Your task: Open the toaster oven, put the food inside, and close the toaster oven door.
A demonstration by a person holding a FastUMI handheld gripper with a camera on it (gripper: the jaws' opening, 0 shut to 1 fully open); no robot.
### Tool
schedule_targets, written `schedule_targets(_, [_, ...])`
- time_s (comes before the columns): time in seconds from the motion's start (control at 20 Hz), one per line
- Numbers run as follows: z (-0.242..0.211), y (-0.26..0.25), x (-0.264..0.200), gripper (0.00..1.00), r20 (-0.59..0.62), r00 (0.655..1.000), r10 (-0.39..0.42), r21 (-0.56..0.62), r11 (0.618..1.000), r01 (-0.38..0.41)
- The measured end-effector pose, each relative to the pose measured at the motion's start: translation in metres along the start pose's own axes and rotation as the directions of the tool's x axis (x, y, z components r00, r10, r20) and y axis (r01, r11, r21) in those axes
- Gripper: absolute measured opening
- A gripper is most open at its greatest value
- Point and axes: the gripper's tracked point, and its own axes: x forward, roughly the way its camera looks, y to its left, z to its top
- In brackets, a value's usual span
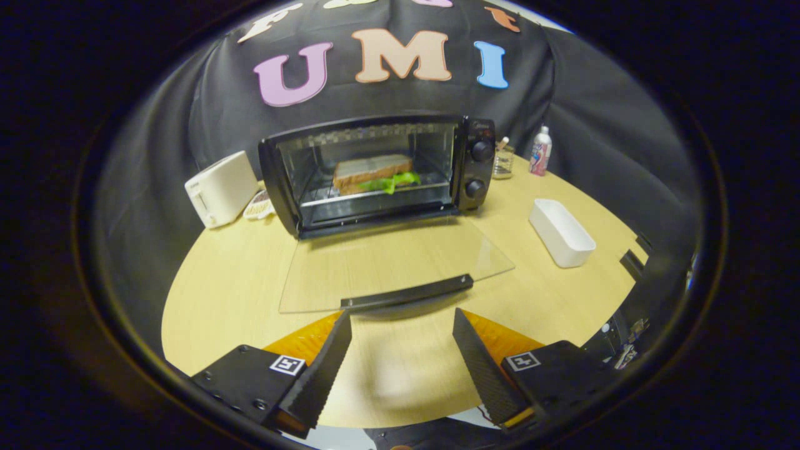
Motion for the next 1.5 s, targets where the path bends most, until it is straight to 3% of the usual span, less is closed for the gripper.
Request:
schedule_targets(0.5, [-0.027, 0.008, 0.037, 1.00, -0.073, 0.996, 0.046, -0.030, 0.998, -0.048])
schedule_targets(0.85, [-0.017, 0.014, 0.049, 1.00, -0.070, 0.996, 0.059, -0.050, 0.997, -0.063])
schedule_targets(1.5, [0.040, 0.009, 0.024, 1.00, 0.056, 0.997, 0.050, -0.069, 0.997, -0.047])
